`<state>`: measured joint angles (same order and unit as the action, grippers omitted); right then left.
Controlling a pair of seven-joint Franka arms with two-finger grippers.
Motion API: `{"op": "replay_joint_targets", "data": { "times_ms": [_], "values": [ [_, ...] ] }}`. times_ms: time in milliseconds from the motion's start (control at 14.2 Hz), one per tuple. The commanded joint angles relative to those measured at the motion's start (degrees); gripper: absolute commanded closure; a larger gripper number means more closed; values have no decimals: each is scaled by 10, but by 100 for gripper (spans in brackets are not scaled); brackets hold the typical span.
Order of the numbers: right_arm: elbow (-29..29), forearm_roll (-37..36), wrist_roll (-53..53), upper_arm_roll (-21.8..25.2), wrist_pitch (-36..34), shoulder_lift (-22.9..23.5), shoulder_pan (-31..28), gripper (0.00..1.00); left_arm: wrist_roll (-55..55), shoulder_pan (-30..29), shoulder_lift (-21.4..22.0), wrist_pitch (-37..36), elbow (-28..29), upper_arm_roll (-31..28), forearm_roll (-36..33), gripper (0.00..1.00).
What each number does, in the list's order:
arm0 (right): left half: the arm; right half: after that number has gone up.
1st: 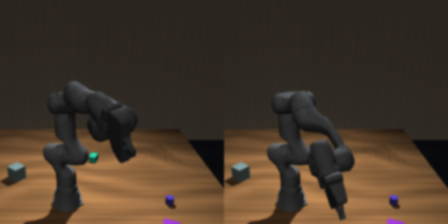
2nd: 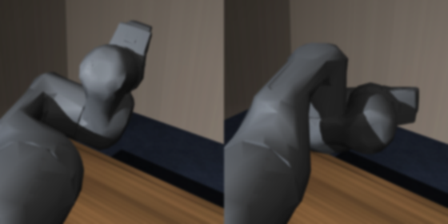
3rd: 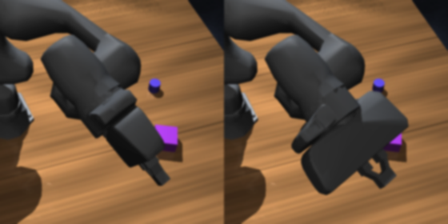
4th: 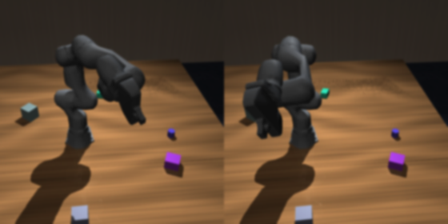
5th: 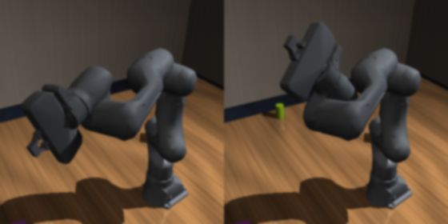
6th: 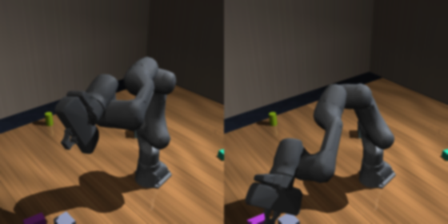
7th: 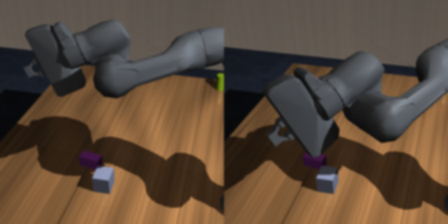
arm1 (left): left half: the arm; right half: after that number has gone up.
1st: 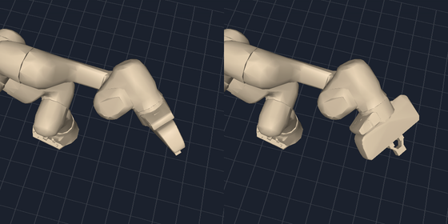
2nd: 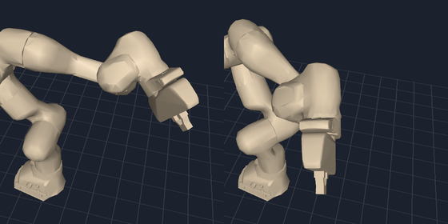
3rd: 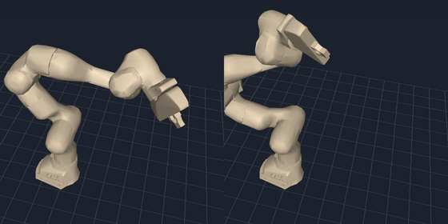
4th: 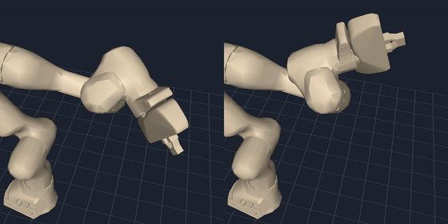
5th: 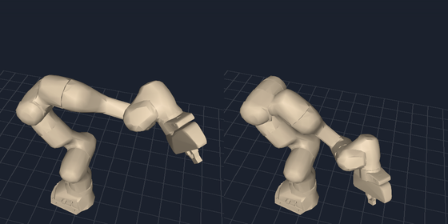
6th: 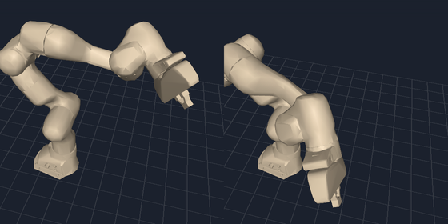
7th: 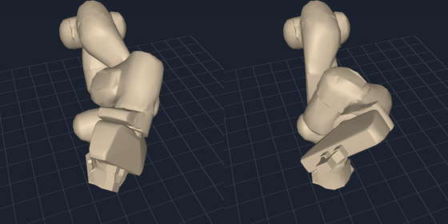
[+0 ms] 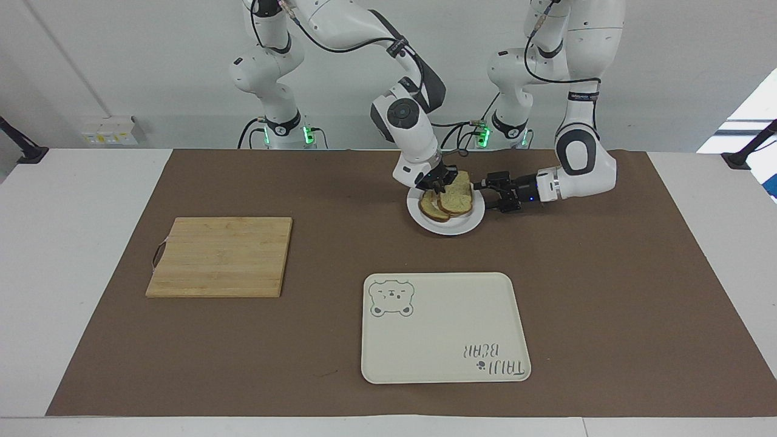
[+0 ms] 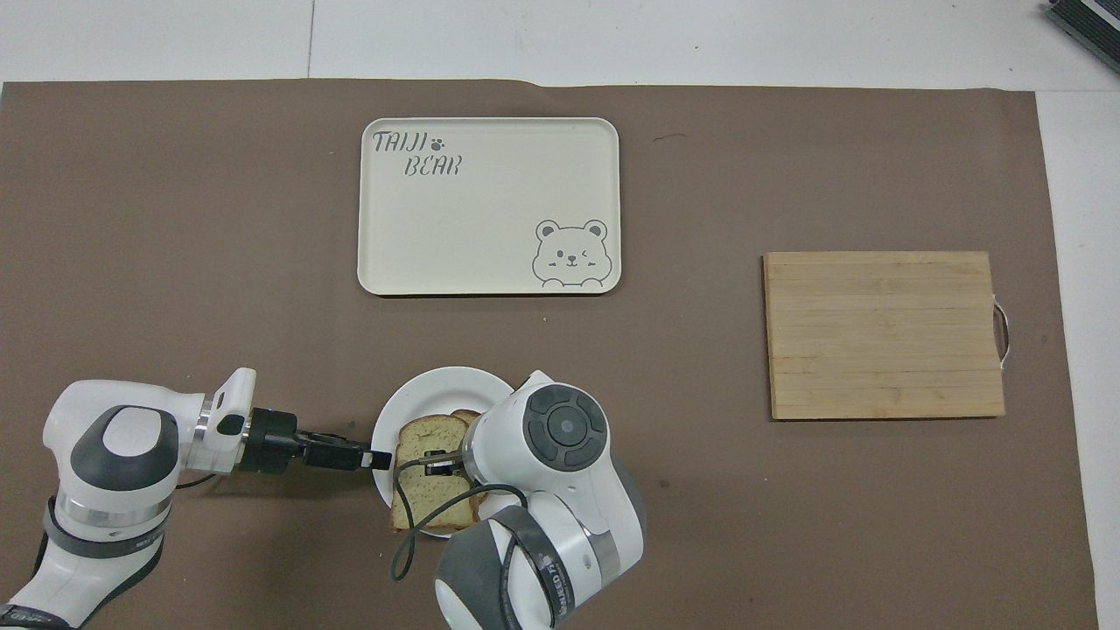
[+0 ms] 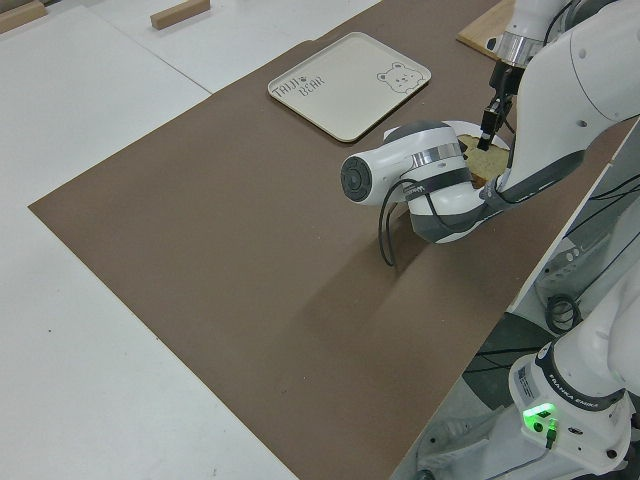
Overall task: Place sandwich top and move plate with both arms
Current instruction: 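Lower the bread onto the egg toast and open the right gripper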
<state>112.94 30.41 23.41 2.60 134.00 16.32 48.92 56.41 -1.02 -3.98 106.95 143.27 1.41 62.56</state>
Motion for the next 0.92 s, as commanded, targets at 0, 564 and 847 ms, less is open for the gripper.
{"op": "replay_joint_targets", "data": {
  "times_ms": [0,564,847],
  "values": [
    [2,3,-5,0,0,-8,-8,0,15,1,0,9,7,1,13,1],
    [-3,-125,-4,6,-46,-47,-72,0,26,1,-1,9,6,1,13,17],
    [-6,-190,0,7,-115,-93,-122,0,29,-1,-1,9,5,1,14,50]
  ]
}}
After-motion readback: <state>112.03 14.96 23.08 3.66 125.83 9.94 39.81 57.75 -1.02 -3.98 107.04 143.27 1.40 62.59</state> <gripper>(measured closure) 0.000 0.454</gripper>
